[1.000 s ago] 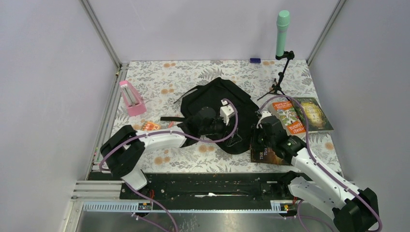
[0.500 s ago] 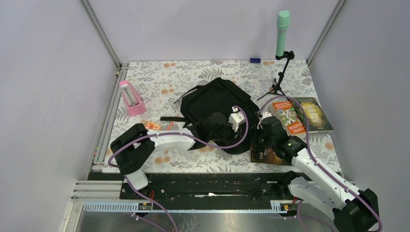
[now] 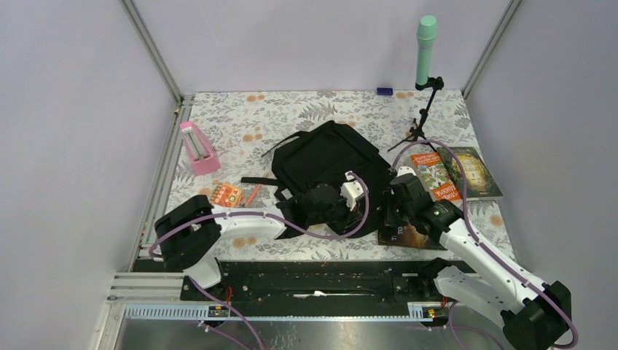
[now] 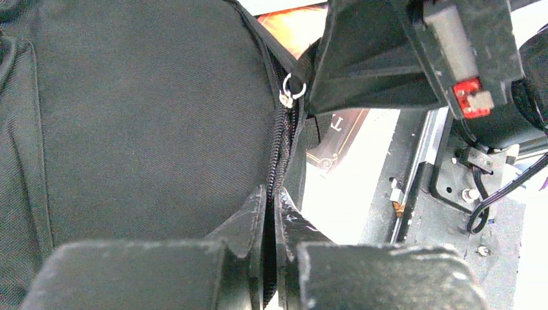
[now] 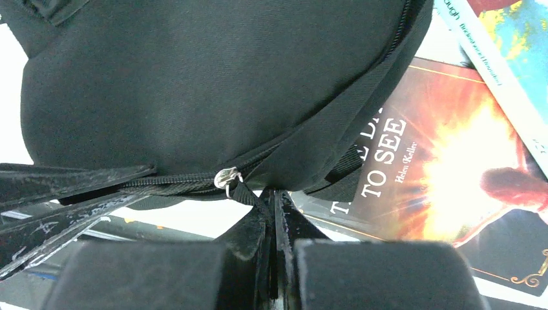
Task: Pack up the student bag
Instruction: Unzip the student bag at the center of the board.
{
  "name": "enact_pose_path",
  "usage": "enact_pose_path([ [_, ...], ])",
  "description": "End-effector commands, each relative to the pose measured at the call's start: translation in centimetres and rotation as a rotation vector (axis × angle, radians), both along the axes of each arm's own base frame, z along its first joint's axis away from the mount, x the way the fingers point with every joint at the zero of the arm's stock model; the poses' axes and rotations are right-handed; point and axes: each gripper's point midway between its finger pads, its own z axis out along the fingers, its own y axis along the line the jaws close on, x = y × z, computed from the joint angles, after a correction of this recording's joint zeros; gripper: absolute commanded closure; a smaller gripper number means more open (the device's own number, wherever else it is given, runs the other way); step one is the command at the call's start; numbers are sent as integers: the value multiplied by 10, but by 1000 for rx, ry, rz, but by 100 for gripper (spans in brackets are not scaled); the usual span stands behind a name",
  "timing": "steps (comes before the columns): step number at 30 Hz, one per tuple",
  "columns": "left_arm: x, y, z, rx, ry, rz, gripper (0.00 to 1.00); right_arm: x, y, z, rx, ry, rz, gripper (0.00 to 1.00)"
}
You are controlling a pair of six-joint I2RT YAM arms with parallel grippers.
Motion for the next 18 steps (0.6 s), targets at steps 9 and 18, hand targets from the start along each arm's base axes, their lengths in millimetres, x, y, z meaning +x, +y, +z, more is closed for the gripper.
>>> enact_pose_path([
  [9,-19,38,-27,54,35,101,100,30,-34,28,-206,-121,-72,100],
  [18,-26,70,-41,81,61,174,100,40,-41,29,-269,-128,-93,100],
])
